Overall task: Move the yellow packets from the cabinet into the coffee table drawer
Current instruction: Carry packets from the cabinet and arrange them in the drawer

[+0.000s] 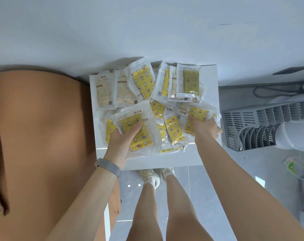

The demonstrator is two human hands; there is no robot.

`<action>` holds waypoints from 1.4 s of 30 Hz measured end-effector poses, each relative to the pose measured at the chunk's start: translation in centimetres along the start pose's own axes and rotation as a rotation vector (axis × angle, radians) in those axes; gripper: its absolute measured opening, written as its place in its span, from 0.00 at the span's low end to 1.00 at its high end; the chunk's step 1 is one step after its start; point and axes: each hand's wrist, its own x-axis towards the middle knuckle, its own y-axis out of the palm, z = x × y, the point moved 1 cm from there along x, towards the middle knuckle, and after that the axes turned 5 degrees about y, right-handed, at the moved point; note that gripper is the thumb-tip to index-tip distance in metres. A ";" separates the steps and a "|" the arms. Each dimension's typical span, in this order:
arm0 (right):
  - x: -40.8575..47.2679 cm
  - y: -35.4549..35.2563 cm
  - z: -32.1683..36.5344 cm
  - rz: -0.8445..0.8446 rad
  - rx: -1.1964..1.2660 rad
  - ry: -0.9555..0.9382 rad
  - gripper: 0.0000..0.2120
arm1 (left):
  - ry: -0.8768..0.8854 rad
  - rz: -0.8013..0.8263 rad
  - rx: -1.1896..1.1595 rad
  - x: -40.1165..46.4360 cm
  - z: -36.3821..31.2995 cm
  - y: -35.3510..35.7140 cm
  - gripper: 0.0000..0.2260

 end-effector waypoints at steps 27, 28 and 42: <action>-7.5 -9.5 -4.2 0.401 0.702 -0.253 0.06 | 0.058 0.023 0.034 -4.2 -3.2 -2.6 0.08; -8.7 -10.2 -4.1 0.407 0.701 -0.282 0.08 | 0.082 0.034 0.044 -5.1 -3.8 -2.5 0.08; -24.9 -23.3 -7.8 0.487 0.896 -0.480 0.13 | 0.371 0.255 0.185 -22.7 -13.2 0.9 0.15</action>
